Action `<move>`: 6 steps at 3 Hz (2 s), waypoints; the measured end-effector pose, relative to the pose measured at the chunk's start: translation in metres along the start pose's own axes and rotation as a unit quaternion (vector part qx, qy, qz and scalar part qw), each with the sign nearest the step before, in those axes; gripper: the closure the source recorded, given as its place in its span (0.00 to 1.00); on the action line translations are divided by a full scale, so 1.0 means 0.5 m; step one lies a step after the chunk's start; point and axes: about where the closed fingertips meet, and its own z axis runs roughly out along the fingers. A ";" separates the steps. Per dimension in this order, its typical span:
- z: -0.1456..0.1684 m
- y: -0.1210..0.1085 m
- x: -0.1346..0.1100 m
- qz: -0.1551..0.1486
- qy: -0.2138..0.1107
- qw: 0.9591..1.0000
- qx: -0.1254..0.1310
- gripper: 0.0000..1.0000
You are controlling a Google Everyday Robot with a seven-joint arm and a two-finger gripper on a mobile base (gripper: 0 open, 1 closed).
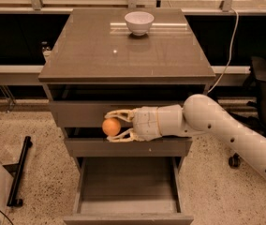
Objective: Pick orange from bottom drawer and place on counter
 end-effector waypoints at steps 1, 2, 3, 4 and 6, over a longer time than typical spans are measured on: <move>-0.031 -0.052 -0.042 -0.040 0.012 0.999 0.017 1.00; -0.066 -0.114 -0.077 -0.068 0.023 0.997 0.038 1.00; -0.102 -0.177 -0.102 -0.079 0.028 0.995 0.062 1.00; -0.134 -0.236 -0.106 -0.072 0.022 0.994 0.085 1.00; -0.183 -0.362 -0.076 -0.037 0.018 0.992 0.120 1.00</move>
Offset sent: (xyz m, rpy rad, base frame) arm 0.0306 -0.0263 0.1207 -0.0109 -0.2449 -0.0776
